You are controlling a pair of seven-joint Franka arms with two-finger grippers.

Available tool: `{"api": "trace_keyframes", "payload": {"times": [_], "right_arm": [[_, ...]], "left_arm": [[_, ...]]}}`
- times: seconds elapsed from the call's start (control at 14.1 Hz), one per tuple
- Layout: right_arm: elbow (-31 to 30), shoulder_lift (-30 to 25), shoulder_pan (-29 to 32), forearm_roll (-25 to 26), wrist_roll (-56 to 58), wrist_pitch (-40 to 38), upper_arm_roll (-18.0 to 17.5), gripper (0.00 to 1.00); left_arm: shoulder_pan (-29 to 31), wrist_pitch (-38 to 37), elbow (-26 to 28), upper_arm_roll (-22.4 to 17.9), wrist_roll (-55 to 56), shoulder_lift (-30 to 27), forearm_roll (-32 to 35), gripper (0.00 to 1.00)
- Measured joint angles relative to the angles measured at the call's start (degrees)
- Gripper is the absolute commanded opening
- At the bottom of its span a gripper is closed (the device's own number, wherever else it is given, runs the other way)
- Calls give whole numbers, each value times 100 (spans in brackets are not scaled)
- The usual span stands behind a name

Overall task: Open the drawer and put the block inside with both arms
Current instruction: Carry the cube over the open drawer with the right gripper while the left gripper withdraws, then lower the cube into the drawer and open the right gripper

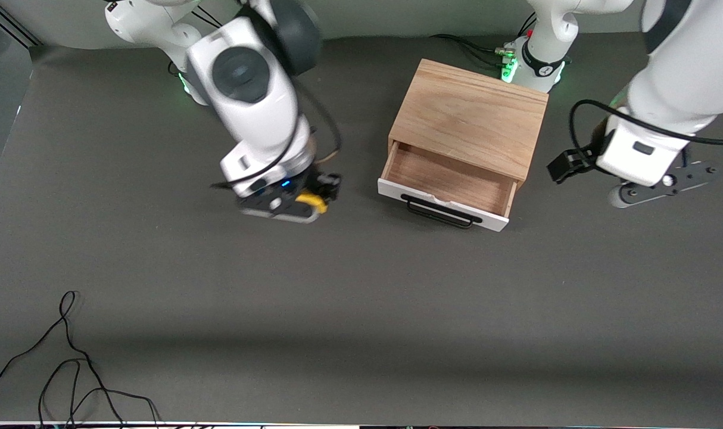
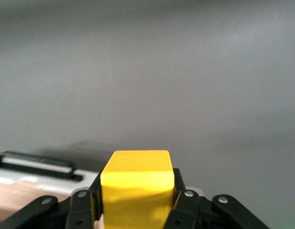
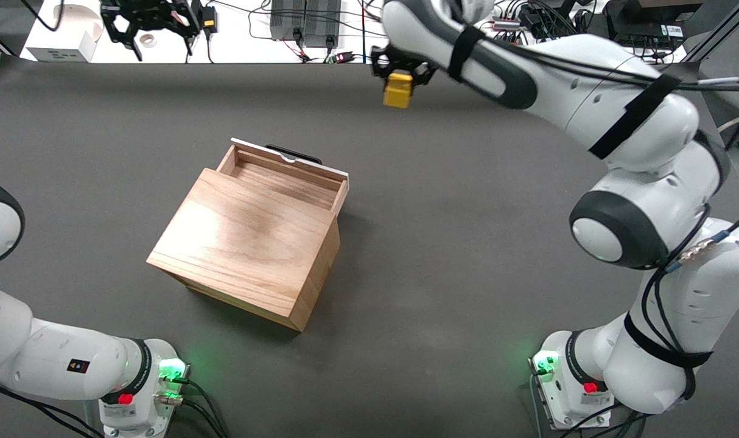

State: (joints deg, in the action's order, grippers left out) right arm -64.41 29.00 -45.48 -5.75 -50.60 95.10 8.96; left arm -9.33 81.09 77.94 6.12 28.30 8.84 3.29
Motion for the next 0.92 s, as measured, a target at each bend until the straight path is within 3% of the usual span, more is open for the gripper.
{"api": "trace_keyframes", "payload": {"times": [0.14,0.35,0.92], "right_arm": [[225,176,-328,0,-483,79,-148,6],[395,508,-443,1,-1063,449,-684,6],[457,1411,-790,2,-1554,1067,-767,6]], "left_arm": [[257,79,30,-4,-411,-6,-72,100],[387,87,34,-4,-707,-24,-119,100],[392,74,115,4,-747,-82,-127,100]]}}
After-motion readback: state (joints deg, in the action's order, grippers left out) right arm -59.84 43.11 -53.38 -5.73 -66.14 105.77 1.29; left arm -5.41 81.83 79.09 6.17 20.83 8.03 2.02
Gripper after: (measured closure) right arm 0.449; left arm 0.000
